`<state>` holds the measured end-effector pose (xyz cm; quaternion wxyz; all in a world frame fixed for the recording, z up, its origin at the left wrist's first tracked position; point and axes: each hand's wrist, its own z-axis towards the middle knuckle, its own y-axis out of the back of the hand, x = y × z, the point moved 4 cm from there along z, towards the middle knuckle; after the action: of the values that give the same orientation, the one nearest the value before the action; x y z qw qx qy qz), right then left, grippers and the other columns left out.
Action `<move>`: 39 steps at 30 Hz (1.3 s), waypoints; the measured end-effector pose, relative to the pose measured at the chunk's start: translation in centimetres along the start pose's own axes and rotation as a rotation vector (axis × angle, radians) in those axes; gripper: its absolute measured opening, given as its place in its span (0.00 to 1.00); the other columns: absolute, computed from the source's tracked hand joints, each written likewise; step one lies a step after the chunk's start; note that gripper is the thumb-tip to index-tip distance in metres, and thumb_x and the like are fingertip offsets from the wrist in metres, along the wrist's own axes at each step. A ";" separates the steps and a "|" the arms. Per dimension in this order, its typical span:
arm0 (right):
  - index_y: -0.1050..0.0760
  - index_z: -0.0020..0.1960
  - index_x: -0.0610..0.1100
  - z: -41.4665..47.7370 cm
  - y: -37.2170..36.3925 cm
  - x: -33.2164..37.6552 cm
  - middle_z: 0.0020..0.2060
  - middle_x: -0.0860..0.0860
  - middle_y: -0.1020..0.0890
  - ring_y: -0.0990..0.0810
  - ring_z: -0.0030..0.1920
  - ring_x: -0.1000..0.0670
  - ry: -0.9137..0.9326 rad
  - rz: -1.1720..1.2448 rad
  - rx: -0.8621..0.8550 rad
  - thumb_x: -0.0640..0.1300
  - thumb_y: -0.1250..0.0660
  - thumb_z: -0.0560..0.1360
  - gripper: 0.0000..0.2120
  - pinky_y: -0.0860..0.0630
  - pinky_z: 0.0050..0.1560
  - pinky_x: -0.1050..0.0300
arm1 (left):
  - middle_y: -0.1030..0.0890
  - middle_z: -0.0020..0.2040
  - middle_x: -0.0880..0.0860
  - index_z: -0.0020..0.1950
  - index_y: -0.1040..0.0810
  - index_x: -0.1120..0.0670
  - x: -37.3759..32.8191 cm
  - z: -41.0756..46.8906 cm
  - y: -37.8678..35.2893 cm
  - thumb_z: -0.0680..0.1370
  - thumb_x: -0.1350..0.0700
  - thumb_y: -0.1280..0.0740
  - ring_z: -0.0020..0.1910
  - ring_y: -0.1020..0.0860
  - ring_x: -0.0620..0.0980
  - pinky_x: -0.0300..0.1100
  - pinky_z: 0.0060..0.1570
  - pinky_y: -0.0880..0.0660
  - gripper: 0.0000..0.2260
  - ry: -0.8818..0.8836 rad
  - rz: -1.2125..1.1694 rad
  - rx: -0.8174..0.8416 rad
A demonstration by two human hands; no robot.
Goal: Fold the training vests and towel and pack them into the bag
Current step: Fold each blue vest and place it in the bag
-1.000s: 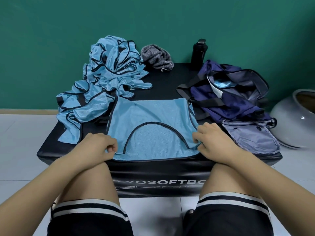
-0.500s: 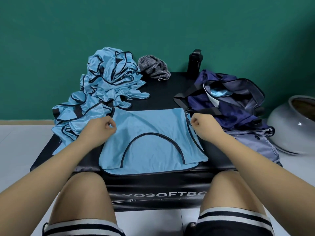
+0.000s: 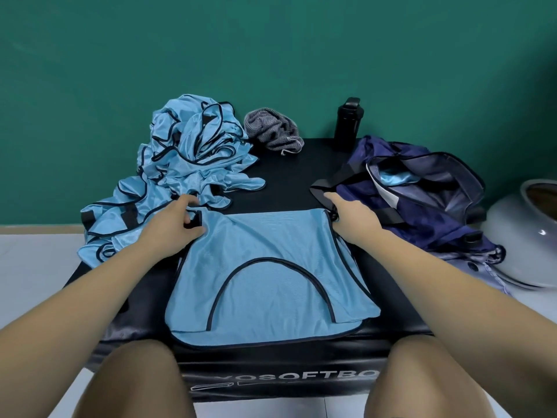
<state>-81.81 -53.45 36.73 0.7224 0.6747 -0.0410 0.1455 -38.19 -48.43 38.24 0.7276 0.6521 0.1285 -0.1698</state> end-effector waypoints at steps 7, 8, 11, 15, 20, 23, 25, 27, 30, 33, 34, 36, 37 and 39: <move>0.25 0.53 0.50 0.9 -0.4 0.2 0.37 0.48 0.21 0.22 0.38 0.40 0.023 -0.173 -0.084 0.41 0.39 0.79 0.07 0.33 0.32 0.52 | 0.24 0.44 0.46 0.50 0.21 0.46 1.4 0.5 -0.7 0.76 0.51 0.23 0.42 0.23 0.49 0.50 0.44 0.22 0.08 -0.040 0.062 -0.064; 0.27 0.52 0.49 0.9 -0.2 0.1 0.36 0.48 0.22 0.22 0.37 0.39 0.005 -0.200 -0.091 0.40 0.39 0.78 0.07 0.34 0.32 0.52 | 0.24 0.43 0.47 0.48 0.21 0.46 1.7 0.5 -0.5 0.76 0.53 0.23 0.41 0.22 0.50 0.50 0.43 0.23 0.07 -0.015 0.057 -0.081; 0.28 0.59 0.47 1.0 0.6 -0.8 0.38 0.45 0.21 0.24 0.37 0.39 -0.085 -0.248 -0.122 0.37 0.39 0.78 0.11 0.32 0.36 0.50 | 0.23 0.41 0.48 0.48 0.21 0.47 2.4 0.3 0.0 0.76 0.55 0.25 0.39 0.24 0.48 0.47 0.38 0.28 0.06 0.053 0.068 -0.119; 0.31 0.73 0.48 0.8 1.0 -1.9 0.42 0.44 0.20 0.25 0.39 0.40 -0.134 -0.203 -0.123 0.39 0.39 0.81 0.21 0.30 0.39 0.49 | 0.23 0.43 0.49 0.53 0.20 0.47 3.2 0.3 0.1 0.75 0.56 0.24 0.40 0.24 0.47 0.46 0.39 0.28 0.10 0.095 0.061 -0.091; 0.43 0.80 0.49 -1.6 2.3 -0.3 0.43 0.46 0.23 0.25 0.38 0.40 -0.135 -0.148 -0.159 0.40 0.36 0.80 0.31 0.26 0.38 0.48 | 0.28 0.55 0.48 0.64 0.26 0.45 0.8 -1.2 1.4 0.74 0.54 0.23 0.45 0.23 0.50 0.51 0.45 0.24 0.21 0.072 0.021 -0.144; 0.35 0.64 0.51 -4.6 2.6 0.8 0.49 0.49 0.21 0.21 0.40 0.37 0.007 0.027 -0.215 0.43 0.37 0.79 0.15 0.22 0.41 0.43 | 0.28 0.51 0.45 0.57 0.25 0.42 -1.6 -4.1 1.7 0.75 0.55 0.24 0.40 0.25 0.44 0.49 0.41 0.24 0.17 -0.074 0.022 -0.127; 0.32 0.57 0.53 -7.2 1.9 1.5 0.46 0.54 0.24 0.22 0.39 0.44 0.198 0.058 -0.109 0.48 0.35 0.80 0.08 0.21 0.41 0.43 | 0.25 0.46 0.42 0.50 0.24 0.40 -2.6 -6.4 1.1 0.74 0.55 0.23 0.39 0.24 0.42 0.49 0.41 0.24 0.14 -0.156 -0.005 0.003; 0.29 0.52 0.56 -10.2 1.1 2.1 0.44 0.56 0.26 0.24 0.41 0.53 0.366 0.064 0.005 0.55 0.33 0.80 0.06 0.22 0.43 0.46 | 0.23 0.45 0.41 0.46 0.23 0.38 -3.3 -9.0 0.4 0.74 0.52 0.21 0.42 0.24 0.42 0.46 0.42 0.24 0.12 -0.235 -0.020 0.132; 0.27 0.49 0.56 -14.0 0.7 2.4 0.45 0.58 0.28 0.26 0.47 0.54 0.504 0.088 0.127 0.64 0.32 0.79 0.13 0.24 0.48 0.52 | 0.21 0.46 0.41 0.45 0.21 0.39 -4.3 -12.4 -0.1 0.72 0.44 0.19 0.46 0.23 0.43 0.38 0.45 0.26 0.12 -0.291 -0.044 0.276; 0.26 0.50 0.55 -16.0 0.7 2.1 0.46 0.58 0.29 0.27 0.49 0.52 0.560 0.058 0.163 0.69 0.30 0.76 0.18 0.28 0.53 0.54 | 0.22 0.46 0.40 0.46 0.21 0.39 -4.3 -14.2 -0.8 0.68 0.39 0.18 0.50 0.23 0.42 0.34 0.47 0.27 0.15 -0.316 -0.002 0.380; 0.26 0.51 0.55 -16.4 0.8 1.9 0.46 0.58 0.29 0.27 0.49 0.52 0.572 0.028 0.160 0.70 0.30 0.75 0.19 0.29 0.55 0.55 | 0.22 0.46 0.40 0.45 0.22 0.38 -4.2 -14.6 -0.9 0.68 0.38 0.18 0.50 0.23 0.41 0.34 0.47 0.27 0.15 -0.324 0.021 0.407; 0.26 0.52 0.56 -17.0 0.8 1.6 0.47 0.58 0.28 0.26 0.50 0.51 0.591 -0.003 0.156 0.68 0.31 0.76 0.17 0.30 0.56 0.54 | 0.23 0.45 0.40 0.45 0.22 0.38 -4.3 -15.1 -1.0 0.69 0.40 0.20 0.50 0.24 0.40 0.36 0.48 0.26 0.13 -0.329 0.061 0.420; 0.26 0.52 0.56 -17.1 0.8 1.5 0.48 0.57 0.27 0.25 0.50 0.51 0.599 0.000 0.150 0.65 0.31 0.77 0.14 0.30 0.55 0.53 | 0.22 0.44 0.40 0.44 0.22 0.38 -4.4 -15.2 -0.9 0.71 0.42 0.20 0.49 0.23 0.40 0.38 0.49 0.25 0.11 -0.328 0.068 0.417; 0.25 0.52 0.54 -17.2 1.1 1.5 0.47 0.57 0.26 0.24 0.50 0.51 0.599 0.015 0.125 0.57 0.32 0.80 0.07 0.29 0.54 0.51 | 0.20 0.44 0.40 0.43 0.21 0.39 -4.9 -15.4 -0.5 0.74 0.47 0.22 0.47 0.21 0.41 0.40 0.48 0.24 0.08 -0.315 0.033 0.415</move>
<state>-83.07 -36.15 36.72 0.6585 0.6446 0.1777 0.3454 -42.29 -32.77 37.97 0.5919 0.7550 -0.0347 -0.2801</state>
